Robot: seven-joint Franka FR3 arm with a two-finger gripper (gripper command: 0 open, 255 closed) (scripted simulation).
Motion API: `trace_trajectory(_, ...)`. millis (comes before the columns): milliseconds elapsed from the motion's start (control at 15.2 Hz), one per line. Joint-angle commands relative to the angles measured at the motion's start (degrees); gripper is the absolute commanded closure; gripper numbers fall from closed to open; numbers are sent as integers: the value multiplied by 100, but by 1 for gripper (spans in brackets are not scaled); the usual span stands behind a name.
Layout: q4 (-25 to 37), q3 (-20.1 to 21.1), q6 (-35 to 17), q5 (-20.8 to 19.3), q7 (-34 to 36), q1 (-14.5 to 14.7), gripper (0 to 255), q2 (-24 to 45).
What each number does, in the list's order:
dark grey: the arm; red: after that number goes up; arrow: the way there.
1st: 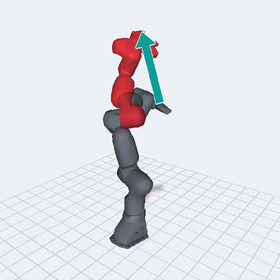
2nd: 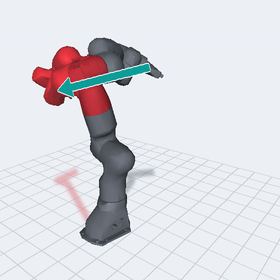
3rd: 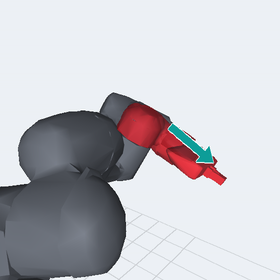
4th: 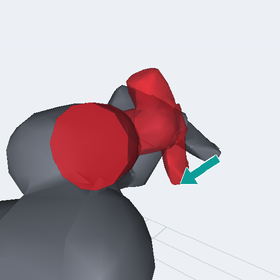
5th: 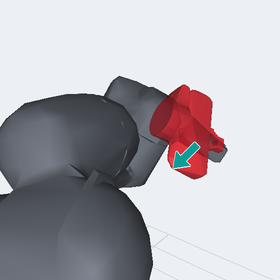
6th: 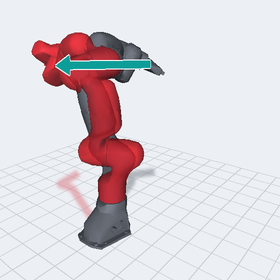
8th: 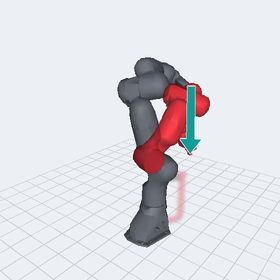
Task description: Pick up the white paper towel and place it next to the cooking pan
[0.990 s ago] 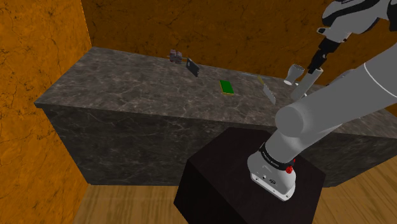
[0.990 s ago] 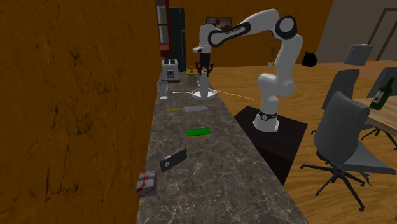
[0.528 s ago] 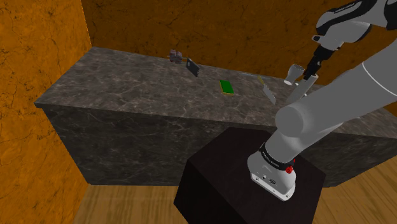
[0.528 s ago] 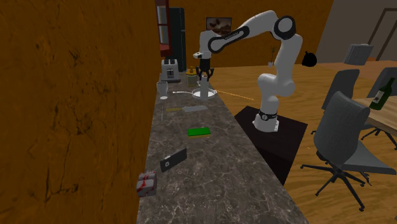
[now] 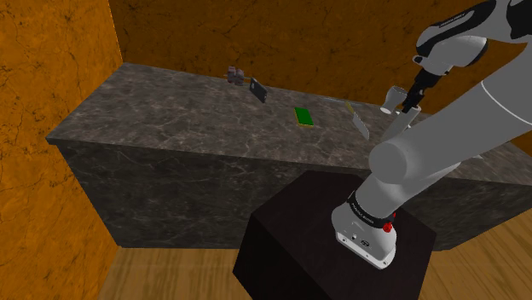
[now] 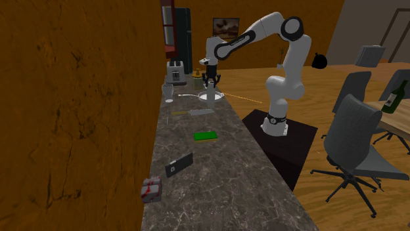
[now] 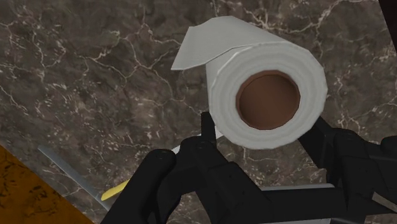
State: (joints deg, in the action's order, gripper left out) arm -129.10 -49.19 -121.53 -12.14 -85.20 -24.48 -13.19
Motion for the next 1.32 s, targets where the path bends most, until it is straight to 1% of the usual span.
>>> trace_trajectory(0, -7, -3, -10, 0, -2, -1, 255, 2)
trace_trajectory(264, -7, -3, -10, 0, -2, -1, 255, 2)
trace_trajectory(330, -7, -3, -10, 0, -2, -1, 0, 2)
trace_trajectory(660, -7, -3, -10, 0, -2, -1, 0, 2)
trace_trajectory(924, 480, 237, 767, -155, 143, -55, 0, -345)
trace_trajectory(1254, 480, 238, 767, -154, 142, -57, 0, -345)
